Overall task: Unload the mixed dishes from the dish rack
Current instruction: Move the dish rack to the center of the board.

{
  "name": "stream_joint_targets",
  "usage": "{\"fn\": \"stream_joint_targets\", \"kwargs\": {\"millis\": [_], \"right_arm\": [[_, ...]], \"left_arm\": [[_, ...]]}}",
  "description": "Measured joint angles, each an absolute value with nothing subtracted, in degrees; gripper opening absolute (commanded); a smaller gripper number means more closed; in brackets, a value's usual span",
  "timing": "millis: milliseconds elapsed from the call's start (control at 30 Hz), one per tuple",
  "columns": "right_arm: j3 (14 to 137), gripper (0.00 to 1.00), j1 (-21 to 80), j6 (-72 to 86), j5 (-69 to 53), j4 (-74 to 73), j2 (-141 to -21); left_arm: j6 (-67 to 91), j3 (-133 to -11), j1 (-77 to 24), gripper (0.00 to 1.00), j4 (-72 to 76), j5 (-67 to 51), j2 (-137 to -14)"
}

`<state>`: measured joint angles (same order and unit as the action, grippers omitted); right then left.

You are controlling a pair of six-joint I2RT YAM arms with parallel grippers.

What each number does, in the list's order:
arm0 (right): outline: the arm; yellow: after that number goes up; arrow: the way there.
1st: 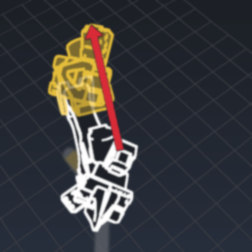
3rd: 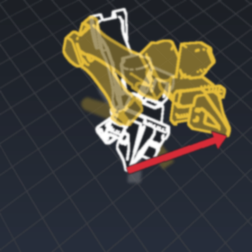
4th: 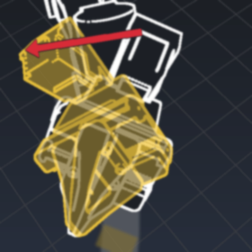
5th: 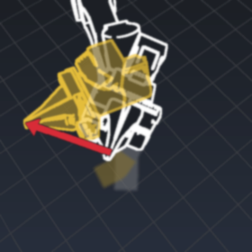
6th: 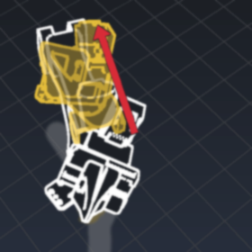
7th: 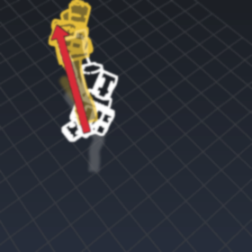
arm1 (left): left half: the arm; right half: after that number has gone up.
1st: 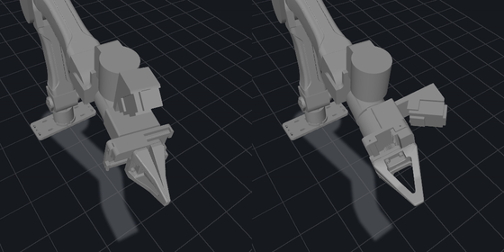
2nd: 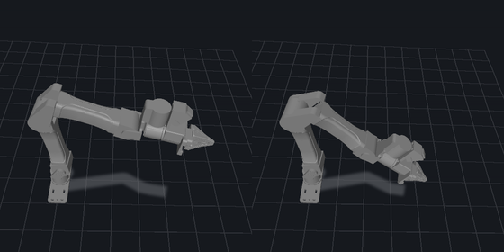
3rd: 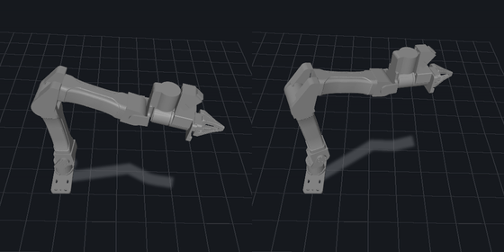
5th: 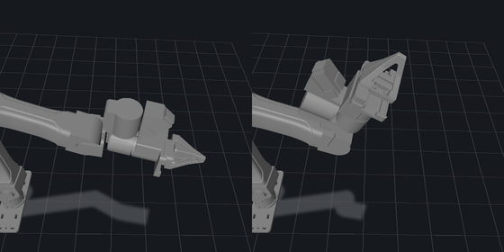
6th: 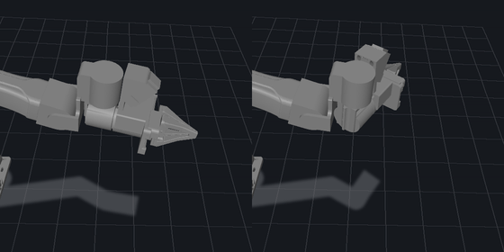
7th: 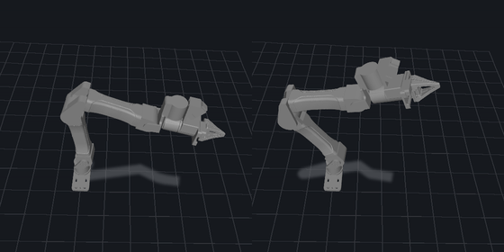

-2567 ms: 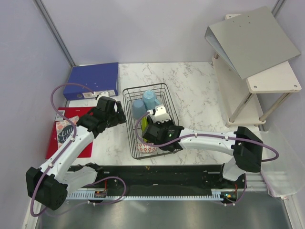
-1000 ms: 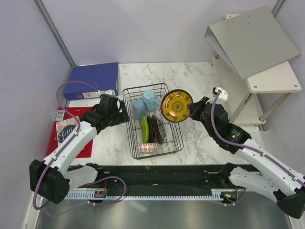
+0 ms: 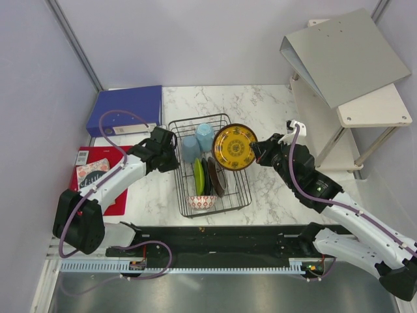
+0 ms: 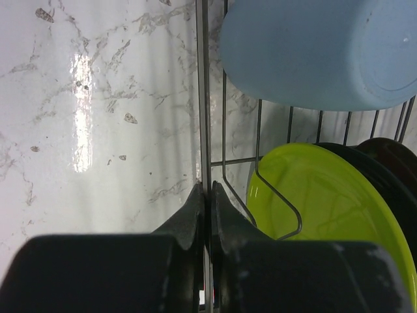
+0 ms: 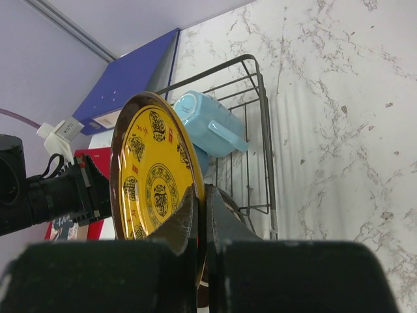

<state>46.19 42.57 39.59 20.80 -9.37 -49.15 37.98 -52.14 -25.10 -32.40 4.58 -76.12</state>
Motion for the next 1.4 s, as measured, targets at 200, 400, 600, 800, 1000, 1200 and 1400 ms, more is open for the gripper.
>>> {"fn": "stream_joint_targets", "kwargs": {"millis": [200,400,600,800,1000,1200,1400], "right_arm": [[46.17,0.00,42.57,39.16,20.80,-9.37,-48.36],[46.17,0.00,42.57,38.70,21.10,-9.47,-45.65],[46.17,0.00,42.52,37.67,21.98,-10.17,-43.97],[46.17,0.00,42.52,37.21,23.38,-11.14,-43.38],[46.17,0.00,42.52,36.77,24.75,-11.35,-42.37],[46.17,0.00,42.52,36.36,25.91,-11.64,-40.82],[46.17,0.00,42.52,36.29,26.04,-11.79,-40.64]], "left_arm": [[38.68,-56.95,-29.45,0.02,-32.95,7.33,-81.56],[39.62,-65.63,-34.74,0.02,-30.72,7.07,-91.20],[39.92,-73.30,-37.80,0.02,-29.65,5.43,-98.50],[40.95,-78.00,-40.18,0.02,-28.56,5.43,-102.94],[46.06,-78.22,-41.98,0.02,-24.86,5.39,-104.27],[53.06,-74.39,-43.33,0.02,-15.86,4.10,-103.96],[54.57,-77.28,-43.77,0.02,-14.46,2.68,-106.89]]}}
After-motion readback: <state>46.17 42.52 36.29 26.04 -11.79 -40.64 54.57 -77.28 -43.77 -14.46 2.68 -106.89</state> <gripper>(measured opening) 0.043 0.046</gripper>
